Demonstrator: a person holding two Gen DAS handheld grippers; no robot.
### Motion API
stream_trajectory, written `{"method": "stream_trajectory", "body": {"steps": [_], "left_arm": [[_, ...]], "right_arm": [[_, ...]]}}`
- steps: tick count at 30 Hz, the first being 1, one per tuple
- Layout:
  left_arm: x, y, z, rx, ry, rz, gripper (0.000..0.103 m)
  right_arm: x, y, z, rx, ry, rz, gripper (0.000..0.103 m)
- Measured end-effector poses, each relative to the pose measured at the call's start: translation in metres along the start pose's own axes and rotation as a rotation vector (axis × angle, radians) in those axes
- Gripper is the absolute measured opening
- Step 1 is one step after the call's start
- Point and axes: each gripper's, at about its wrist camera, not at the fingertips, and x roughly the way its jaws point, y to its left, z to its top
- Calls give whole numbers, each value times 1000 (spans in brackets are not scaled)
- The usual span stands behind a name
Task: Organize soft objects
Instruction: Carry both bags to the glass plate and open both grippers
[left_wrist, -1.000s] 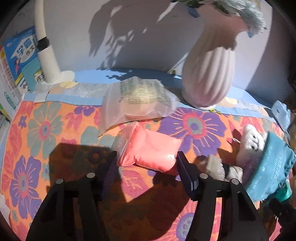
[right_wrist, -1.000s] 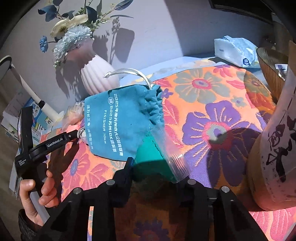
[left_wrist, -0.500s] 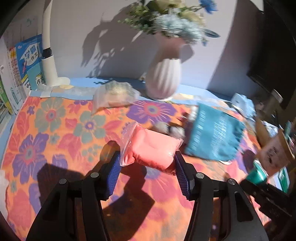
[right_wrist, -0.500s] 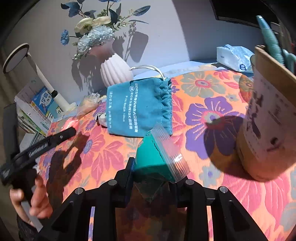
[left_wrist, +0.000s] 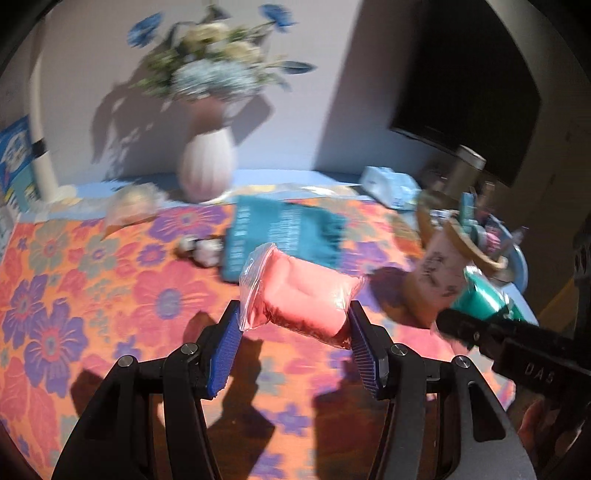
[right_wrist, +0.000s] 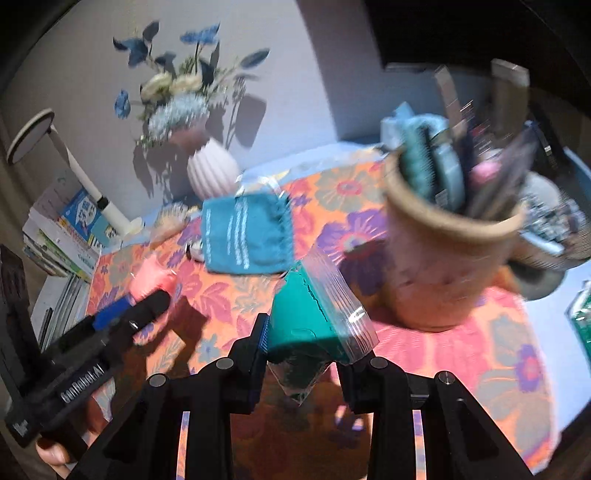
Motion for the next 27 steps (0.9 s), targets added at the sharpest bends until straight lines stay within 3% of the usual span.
{"method": "stream_trajectory", "body": {"steps": [9,17,23,27], "left_arm": [[-9,-87,4,119,-10,-155,53],[-12,-163,8,234,9,-300,53],[-5,-223,23,346,10,-306,53],[11,-249,52,329,13,-313,53]], "right_arm": [[-65,-44,12,53,-107,-47,32],[-97,-115,16,183,-171,-101,32],[-115,-169,30,281,-202,-115,32],[-123,-191,48,304,-237,-122,32]]}}
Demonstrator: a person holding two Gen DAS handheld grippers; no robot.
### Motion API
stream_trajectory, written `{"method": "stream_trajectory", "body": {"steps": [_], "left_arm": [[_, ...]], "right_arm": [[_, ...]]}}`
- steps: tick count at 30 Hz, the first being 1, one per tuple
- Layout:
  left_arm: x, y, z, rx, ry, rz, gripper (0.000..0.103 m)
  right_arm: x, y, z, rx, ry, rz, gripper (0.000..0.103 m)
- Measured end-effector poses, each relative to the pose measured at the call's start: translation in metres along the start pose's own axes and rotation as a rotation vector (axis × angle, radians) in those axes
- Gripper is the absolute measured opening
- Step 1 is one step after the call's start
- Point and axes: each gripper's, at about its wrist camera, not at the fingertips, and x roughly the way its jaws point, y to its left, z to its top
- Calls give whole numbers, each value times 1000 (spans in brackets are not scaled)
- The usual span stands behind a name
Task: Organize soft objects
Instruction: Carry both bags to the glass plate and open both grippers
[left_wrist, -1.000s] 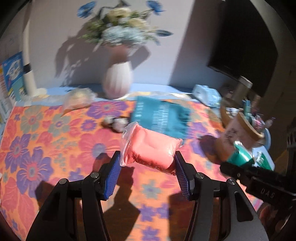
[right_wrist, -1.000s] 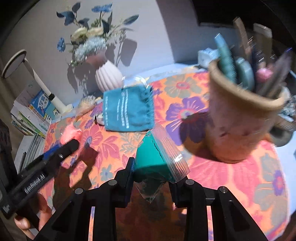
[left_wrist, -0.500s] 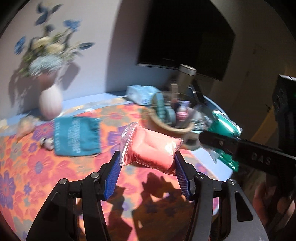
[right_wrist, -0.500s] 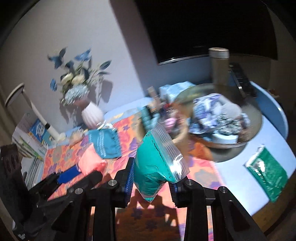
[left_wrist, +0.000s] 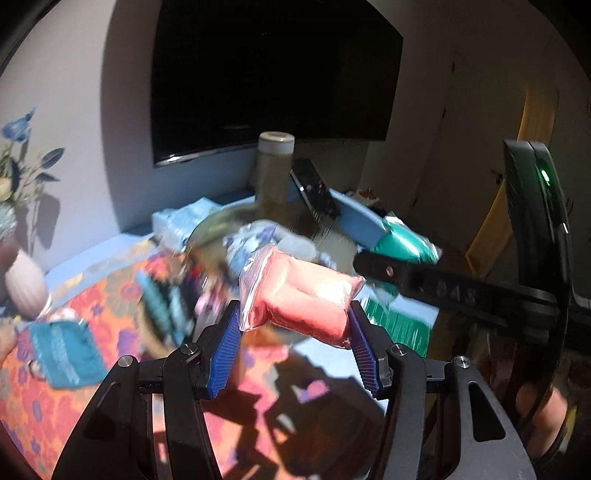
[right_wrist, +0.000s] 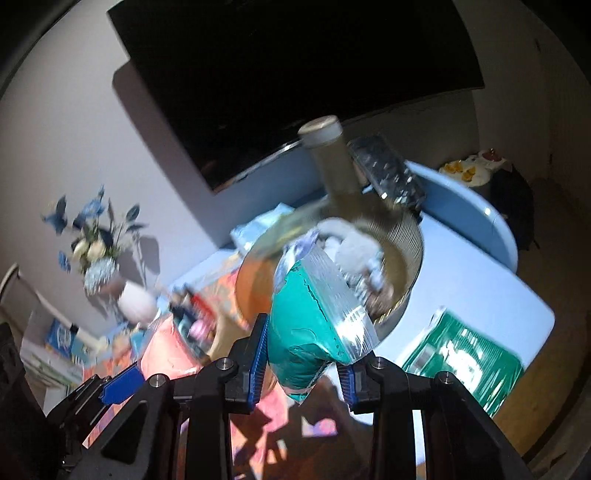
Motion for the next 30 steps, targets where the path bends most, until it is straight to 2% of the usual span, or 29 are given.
{"method": "stream_trajectory", "body": {"steps": [5,14,17,18,19,23,26,30], "left_arm": [[33,3,34,-60,25,-3,53],[74,22,67,-99,37,47,54],[84,31,78,-104,34,72,67],[87,35,80,-111,40,74,74],[88,39,81,-120,40,65,78],[88,51,79,-154,49,37,78],[80,51,77,-167,37,3,78],[66,42,75,-122,15,22,78]], "right_arm": [[13,-18,30,47,-13,2,32],[74,-32,64,106,73,42,32],[96,-34,72,129,128,79,38],[104,-38,73,152,160,96,47],[107,-40,73,160,174,110,51],[98,-42,69,132,136,61,52],[94,-47,64,160,141,73,53],[90,-41,60,158,162,99,53]]}}
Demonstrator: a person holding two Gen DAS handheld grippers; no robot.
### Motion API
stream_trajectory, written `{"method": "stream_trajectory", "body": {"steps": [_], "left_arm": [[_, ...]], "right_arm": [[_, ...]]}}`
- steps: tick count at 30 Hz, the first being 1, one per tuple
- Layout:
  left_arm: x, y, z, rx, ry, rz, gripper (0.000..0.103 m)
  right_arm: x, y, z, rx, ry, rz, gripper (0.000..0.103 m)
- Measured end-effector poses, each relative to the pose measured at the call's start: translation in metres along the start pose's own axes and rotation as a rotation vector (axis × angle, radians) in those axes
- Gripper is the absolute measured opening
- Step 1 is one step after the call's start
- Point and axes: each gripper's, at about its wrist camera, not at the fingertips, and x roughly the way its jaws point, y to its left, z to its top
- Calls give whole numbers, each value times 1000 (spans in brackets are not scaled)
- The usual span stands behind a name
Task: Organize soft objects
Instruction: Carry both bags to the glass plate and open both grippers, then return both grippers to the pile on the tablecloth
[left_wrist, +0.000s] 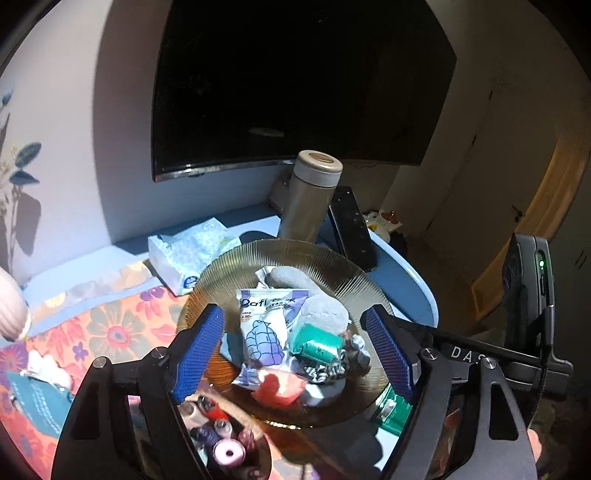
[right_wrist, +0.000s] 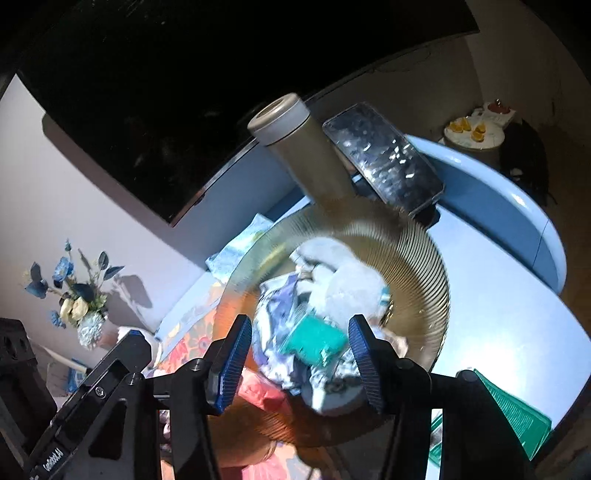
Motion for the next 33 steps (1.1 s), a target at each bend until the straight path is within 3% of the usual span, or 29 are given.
{"method": "stream_trajectory", "body": {"steps": [9,20,29,33], "left_arm": [[-43,1,-12,16,-49,8,78],[-107,41,-28,-40,-126,66,78],[-176,113,-42,-124,-215,197,81],[-225,153,-49,-162,-271,338,81]], "right_arm": [[-30,35,-20,-68,-37,28,54],[-39,99,-53,-200,-25,81,58],[-20,174,-99,-389,64,148,58],[4,212,-133,-485,126,170,69]]}}
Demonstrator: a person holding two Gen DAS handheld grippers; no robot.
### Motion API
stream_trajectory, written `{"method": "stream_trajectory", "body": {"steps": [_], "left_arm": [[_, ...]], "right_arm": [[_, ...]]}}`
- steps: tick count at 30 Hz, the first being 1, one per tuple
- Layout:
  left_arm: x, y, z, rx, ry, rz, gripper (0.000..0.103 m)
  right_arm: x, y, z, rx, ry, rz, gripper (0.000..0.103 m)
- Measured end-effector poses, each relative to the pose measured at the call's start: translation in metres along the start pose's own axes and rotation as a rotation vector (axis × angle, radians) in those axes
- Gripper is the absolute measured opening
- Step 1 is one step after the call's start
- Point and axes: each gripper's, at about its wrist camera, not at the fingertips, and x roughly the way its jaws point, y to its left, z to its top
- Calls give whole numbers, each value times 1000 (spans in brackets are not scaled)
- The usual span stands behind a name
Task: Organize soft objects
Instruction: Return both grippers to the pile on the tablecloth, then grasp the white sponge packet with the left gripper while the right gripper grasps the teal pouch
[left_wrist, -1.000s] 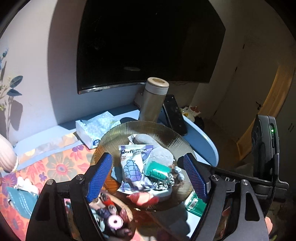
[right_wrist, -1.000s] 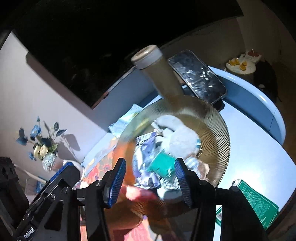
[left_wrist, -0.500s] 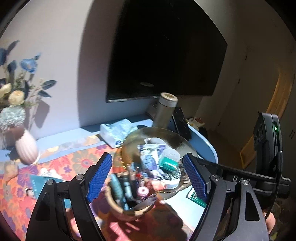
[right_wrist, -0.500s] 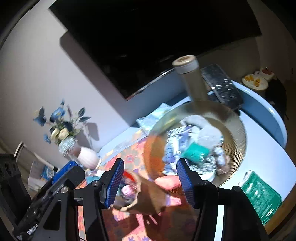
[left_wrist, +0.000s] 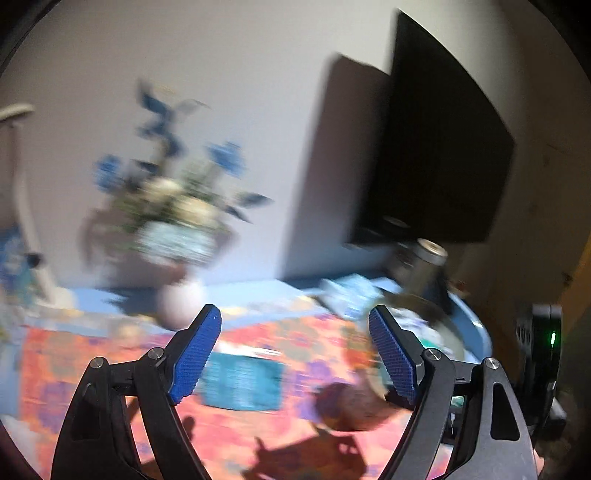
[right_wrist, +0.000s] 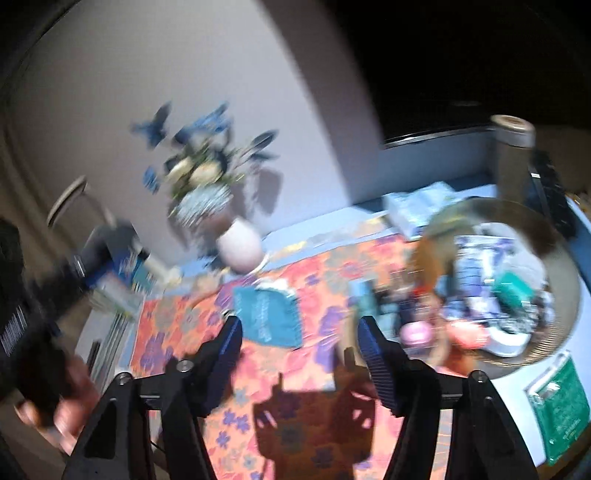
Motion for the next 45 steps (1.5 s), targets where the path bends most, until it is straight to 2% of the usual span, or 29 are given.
{"method": "stream_trajectory", "body": {"steps": [2,4,6,10,12,15,18,20,23,27,30,36,38,39,41,42,43,45], "left_arm": [[-15,25,3,-20,-31,75,83],[-24,52,-1,-56,-54,126,93],[-21,75,-11,-88,-54,167,96],[15,127,-45,-160,30,264,96],[34,155,-60,-216,67,285,96],[62,201,-80,-326,118,293,96],[88,234,-95,-390,157,315,96],[105,246,-100,-407,176,317,96],[137,262,-101,-413,204,318,96],[177,274,-98,-422,240,319,96],[204,276,-94,-421,257,288,96],[237,272,-87,-414,289,264,96],[243,266,-88,-389,305,279,96],[245,262,-89,-371,308,295,94],[249,260,-91,-349,321,313,82],[249,258,-91,-338,326,313,64],[248,257,-92,-328,328,314,61],[240,255,-91,-325,309,322,54]], "right_arm": [[20,16,-4,-32,34,8,70],[47,31,-10,-49,80,-1,70],[77,41,-16,-63,116,-26,70],[133,43,-28,-52,159,-89,70],[153,34,-30,-26,161,-117,70],[177,20,-32,27,150,-125,70],[192,12,-32,47,109,-139,72],[200,6,-33,58,92,-146,76],[209,-3,-32,90,78,-124,76],[217,-6,-29,96,63,-80,76],[219,-3,-28,84,69,-26,77],[220,14,-31,1,70,11,77],[218,23,-34,-44,54,3,67],[219,27,-36,-63,60,2,55],[220,37,-41,-108,71,-1,46],[219,41,-43,-125,64,-6,40],[215,47,-46,-156,50,-9,34],[210,54,-51,-180,46,-9,28]]}}
